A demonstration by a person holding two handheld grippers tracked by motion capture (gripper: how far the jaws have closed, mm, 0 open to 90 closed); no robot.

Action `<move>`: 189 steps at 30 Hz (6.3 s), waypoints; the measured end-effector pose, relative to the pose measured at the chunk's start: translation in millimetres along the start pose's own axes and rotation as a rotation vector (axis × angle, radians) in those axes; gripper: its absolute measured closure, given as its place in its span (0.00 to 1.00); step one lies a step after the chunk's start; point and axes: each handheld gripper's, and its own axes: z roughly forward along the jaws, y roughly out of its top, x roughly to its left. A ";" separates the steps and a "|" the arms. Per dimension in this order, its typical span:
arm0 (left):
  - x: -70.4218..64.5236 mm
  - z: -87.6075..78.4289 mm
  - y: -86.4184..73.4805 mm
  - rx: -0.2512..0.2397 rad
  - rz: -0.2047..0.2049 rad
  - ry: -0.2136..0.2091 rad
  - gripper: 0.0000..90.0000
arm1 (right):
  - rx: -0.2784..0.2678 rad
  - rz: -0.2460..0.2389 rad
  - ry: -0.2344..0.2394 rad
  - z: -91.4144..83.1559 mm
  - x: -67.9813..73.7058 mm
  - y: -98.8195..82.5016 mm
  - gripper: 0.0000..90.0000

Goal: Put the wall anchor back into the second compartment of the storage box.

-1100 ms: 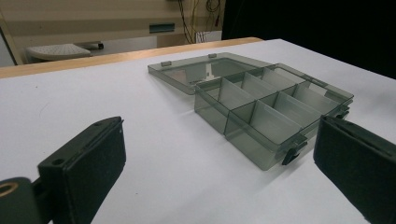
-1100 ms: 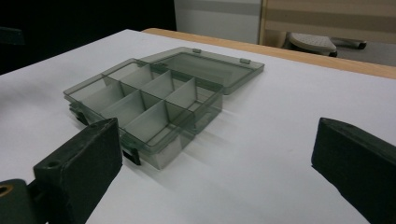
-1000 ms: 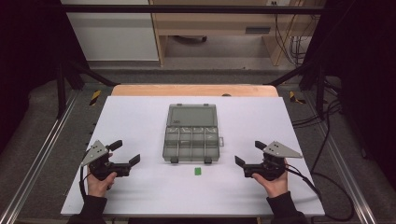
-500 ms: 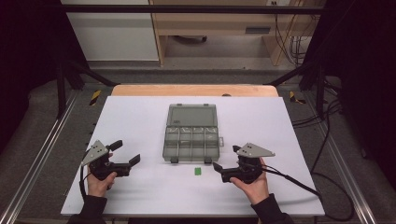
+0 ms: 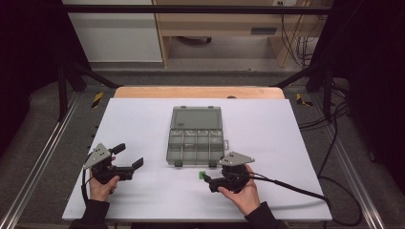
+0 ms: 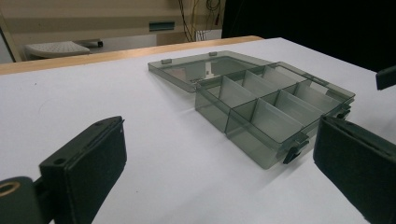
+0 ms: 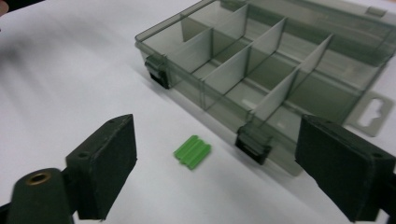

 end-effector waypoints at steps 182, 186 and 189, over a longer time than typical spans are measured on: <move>1.3 0.4 -1.4 0.002 -0.013 0.015 0.04 | -0.032 -0.024 -0.121 80.9 -28.5 112.2 0.25; 1.2 0.6 -1.5 0.002 -0.013 0.015 0.04 | -0.066 -0.016 -0.114 60.4 -26.3 112.1 0.14; 1.2 0.7 -1.6 0.003 -0.014 0.015 0.04 | -0.085 -0.014 -0.116 46.4 -27.3 108.7 0.09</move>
